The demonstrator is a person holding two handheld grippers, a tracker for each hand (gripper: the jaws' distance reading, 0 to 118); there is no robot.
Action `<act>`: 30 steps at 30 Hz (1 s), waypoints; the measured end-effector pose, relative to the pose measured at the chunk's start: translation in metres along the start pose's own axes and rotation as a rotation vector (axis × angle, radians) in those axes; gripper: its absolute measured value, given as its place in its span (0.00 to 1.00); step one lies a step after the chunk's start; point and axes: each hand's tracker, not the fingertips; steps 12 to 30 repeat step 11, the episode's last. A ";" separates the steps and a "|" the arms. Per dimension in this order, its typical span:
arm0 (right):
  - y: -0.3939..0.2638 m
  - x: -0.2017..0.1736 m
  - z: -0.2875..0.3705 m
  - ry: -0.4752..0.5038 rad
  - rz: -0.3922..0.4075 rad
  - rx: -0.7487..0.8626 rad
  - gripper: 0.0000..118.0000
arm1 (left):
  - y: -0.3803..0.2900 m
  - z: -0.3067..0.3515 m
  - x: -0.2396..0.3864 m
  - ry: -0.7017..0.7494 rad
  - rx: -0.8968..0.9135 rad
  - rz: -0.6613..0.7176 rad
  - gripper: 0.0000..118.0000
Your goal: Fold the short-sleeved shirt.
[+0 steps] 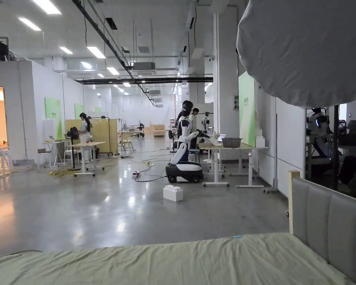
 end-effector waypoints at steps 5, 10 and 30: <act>-0.013 0.015 -0.004 0.196 0.127 0.142 1.00 | 0.002 0.000 0.001 0.007 0.040 -0.013 1.00; -0.013 0.002 0.006 0.122 0.273 0.206 1.00 | -0.001 0.001 -0.002 0.065 0.055 -0.008 1.00; -0.011 0.001 0.007 0.124 0.301 0.236 1.00 | -0.001 0.002 -0.003 0.069 0.055 0.003 1.00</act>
